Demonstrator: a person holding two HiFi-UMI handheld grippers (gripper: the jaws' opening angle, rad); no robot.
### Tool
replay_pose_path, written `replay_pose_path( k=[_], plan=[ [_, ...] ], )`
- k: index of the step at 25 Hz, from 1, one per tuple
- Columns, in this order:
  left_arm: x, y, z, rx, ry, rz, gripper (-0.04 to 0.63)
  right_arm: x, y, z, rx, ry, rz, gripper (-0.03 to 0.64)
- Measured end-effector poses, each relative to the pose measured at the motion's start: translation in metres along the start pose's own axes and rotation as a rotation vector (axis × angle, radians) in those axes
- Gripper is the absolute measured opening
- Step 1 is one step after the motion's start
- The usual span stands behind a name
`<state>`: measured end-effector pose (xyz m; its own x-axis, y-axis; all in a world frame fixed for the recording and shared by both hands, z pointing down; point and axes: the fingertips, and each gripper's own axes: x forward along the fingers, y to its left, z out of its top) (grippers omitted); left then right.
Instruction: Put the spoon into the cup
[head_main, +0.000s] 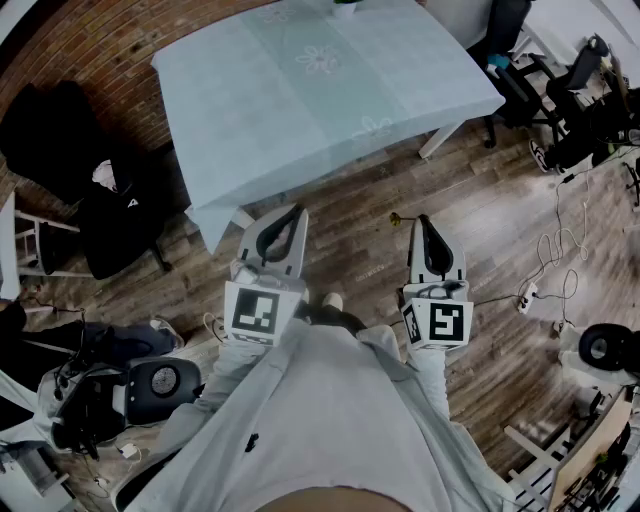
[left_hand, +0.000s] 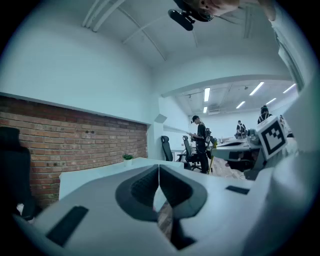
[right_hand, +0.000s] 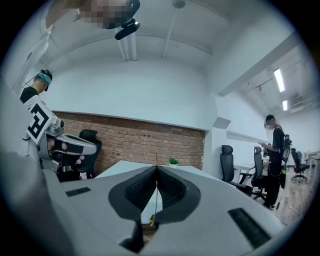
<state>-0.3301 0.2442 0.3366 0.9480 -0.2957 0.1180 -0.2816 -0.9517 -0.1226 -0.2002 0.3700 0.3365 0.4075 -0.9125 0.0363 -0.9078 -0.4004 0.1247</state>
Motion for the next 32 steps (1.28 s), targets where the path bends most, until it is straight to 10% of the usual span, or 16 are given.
replay_pose_path(
  k=[14, 32],
  plan=[
    [0.025, -0.017, -0.007, -0.005, 0.036, 0.072, 0.02, 0.003, -0.043, -0.018, 0.051, 0.005, 0.031, 0.018],
    [0.203, 0.106, 0.006, -0.014, 0.021, 0.059, 0.02, 0.203, -0.101, -0.014, 0.051, 0.016, 0.009, 0.018]
  ],
)
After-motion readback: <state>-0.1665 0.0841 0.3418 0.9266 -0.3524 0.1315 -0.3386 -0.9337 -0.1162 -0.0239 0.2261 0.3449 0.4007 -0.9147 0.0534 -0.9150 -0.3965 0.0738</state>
